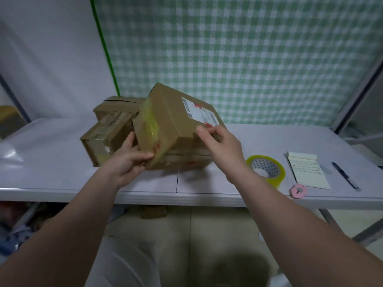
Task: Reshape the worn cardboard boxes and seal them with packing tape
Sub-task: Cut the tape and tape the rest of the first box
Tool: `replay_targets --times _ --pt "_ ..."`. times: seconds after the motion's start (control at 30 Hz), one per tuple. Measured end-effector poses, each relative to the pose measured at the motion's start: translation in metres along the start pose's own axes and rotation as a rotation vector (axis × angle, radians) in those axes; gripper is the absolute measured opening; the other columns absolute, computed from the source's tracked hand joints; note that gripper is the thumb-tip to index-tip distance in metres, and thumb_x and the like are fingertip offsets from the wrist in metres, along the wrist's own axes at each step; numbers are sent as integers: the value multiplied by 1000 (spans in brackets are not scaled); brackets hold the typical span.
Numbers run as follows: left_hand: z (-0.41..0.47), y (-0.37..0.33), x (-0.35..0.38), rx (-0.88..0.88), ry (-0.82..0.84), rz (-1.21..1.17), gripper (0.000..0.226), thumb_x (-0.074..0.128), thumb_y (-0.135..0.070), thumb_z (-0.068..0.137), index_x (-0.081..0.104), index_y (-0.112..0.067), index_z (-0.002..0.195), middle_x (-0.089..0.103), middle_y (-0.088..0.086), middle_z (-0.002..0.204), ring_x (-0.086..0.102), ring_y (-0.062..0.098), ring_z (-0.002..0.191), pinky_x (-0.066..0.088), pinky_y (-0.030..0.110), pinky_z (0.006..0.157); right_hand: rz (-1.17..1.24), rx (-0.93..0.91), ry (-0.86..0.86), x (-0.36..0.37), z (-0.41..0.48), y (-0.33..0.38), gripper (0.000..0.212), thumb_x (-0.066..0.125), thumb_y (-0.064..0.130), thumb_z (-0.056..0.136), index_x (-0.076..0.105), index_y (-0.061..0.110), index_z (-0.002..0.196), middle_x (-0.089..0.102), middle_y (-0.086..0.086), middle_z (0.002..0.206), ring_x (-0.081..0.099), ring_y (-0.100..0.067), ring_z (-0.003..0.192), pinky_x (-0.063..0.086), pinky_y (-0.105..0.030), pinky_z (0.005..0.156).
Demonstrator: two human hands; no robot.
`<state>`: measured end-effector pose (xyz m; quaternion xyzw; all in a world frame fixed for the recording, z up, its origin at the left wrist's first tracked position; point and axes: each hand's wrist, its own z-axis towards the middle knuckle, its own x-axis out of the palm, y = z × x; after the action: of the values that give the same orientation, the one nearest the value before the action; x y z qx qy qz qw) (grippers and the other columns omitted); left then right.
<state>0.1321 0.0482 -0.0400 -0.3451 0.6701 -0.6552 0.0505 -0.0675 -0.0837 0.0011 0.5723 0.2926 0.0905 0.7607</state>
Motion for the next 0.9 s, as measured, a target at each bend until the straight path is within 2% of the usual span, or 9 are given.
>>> replay_targets --times 0.1,0.17,0.27,0.37,0.43,0.57,0.7,0.8,0.9 --pt "-4 15 7 39 -36 110 99 50 24 77 24 -44 144 51 7 136 56 31 118 58 42 76 128 42 28 -2 -3 -4 33 60 53 86 62 21 92 58 20 107 51 7 97 38 -16 75" --pt "-6 19 16 43 -55 54 80 47 15 86 29 -40 141 52 10 134 60 32 110 58 43 75 176 76 14 -3 0 -7 34 64 49 84 61 19 100 56 18 115 51 4 101 39 -16 75" --pt "-2 13 26 -9 -66 -51 44 48 -36 97 37 -34 139 53 9 136 65 34 105 55 52 81 290 155 -3 -8 6 -9 53 77 46 71 61 16 111 56 9 122 57 -10 109 49 -30 93" --pt "14 4 38 -104 -55 -74 68 32 -73 87 39 -34 142 51 7 139 64 36 107 52 56 85 474 232 -7 -21 13 -13 67 84 36 63 56 13 120 58 -3 128 61 -22 113 47 -42 102" --pt "26 -1 53 -130 -54 -63 69 30 -72 88 42 -30 141 53 9 136 65 36 105 54 52 81 623 249 -54 -34 24 -16 60 80 18 75 50 11 126 58 -9 127 63 -22 108 49 -35 98" --pt "56 -7 102 -185 42 -86 55 34 -59 94 41 -30 141 54 12 134 68 36 98 56 49 73 792 238 -172 -76 53 -20 25 67 8 85 51 17 102 63 0 81 61 -8 66 49 -19 57" --pt "95 -4 164 -197 137 -44 51 28 -65 93 38 -41 136 56 20 126 66 43 98 53 53 82 798 293 -306 -125 87 -34 18 55 19 87 56 24 69 51 12 53 46 -9 61 44 -28 67" --pt "127 8 213 -235 186 -23 45 28 -64 94 44 -39 127 59 17 121 64 45 100 50 54 88 852 325 -437 -167 111 -52 21 51 24 86 52 22 65 51 9 54 47 -11 61 42 -27 61" --pt "163 29 259 -274 194 85 29 40 -45 98 58 -23 105 61 8 115 66 37 97 54 46 77 882 278 -495 -209 135 -75 15 52 30 86 59 19 79 64 3 73 62 -17 69 50 -26 61"
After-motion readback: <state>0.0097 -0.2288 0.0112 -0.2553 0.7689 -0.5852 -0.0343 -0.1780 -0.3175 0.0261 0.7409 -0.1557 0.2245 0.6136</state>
